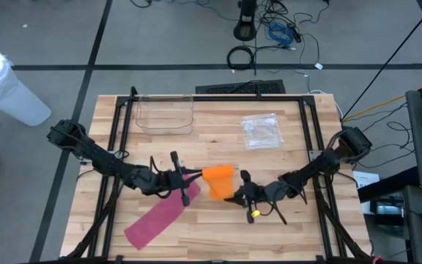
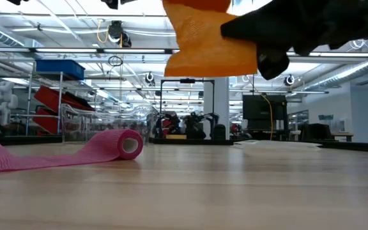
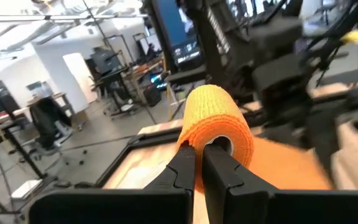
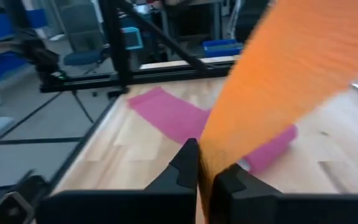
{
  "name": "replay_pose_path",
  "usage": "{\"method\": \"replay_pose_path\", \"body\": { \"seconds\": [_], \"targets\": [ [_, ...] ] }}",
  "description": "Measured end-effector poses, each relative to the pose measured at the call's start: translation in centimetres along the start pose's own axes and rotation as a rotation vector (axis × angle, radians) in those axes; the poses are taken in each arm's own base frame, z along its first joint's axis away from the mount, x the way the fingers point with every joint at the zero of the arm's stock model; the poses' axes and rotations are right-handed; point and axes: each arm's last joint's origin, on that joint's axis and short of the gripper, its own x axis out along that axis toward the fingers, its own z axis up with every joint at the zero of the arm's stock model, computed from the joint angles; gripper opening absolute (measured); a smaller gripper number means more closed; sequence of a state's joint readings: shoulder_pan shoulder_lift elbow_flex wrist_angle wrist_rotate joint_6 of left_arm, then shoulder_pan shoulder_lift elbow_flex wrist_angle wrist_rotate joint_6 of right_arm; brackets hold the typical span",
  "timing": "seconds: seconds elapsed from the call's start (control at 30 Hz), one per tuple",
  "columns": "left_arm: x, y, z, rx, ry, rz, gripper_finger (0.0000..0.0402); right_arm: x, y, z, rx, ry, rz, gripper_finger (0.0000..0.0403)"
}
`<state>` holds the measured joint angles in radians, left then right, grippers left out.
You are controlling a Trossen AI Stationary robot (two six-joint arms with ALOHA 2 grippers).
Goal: Roll bandage
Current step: Roll the orange bandage
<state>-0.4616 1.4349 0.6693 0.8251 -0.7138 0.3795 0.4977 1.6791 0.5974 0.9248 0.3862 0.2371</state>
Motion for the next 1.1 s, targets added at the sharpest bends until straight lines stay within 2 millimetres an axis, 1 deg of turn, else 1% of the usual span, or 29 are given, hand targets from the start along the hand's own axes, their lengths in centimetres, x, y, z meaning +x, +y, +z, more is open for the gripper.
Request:
{"method": "replay_pose_path", "body": {
  "seconds": [0.17,0.33,0.43,0.63,0.83,1.1],
  "targets": [
    [0.5,0.5,-0.5,0.014,0.024,0.018,0.0011,0.4,1.7,1.0,0.013,-0.003,0.11,0.0],
    [1.0,0.2,-1.3,0.041,0.042,-0.031,0.0011,1.2,2.7,3.0,0.014,-0.052,0.203,0.0],
    [1.0,0.0,-1.5,0.057,0.055,-0.05,0.0011,1.0,3.0,4.2,0.019,-0.088,0.227,0.0],
    [0.9,-0.2,-1.5,0.058,0.042,-0.086,0.0011,-0.2,2.9,6.6,0.027,-0.154,0.213,0.0],
    [0.8,-0.6,-1.3,0.045,0.008,-0.169,0.0011,-1.7,1.9,9.2,0.04,-0.206,0.19,0.0],
    [0.5,-0.9,-0.9,0.036,-0.026,-0.199,0.0011,-3.0,0.9,11.0,0.03,-0.238,0.026,0.0]
  ]
}}
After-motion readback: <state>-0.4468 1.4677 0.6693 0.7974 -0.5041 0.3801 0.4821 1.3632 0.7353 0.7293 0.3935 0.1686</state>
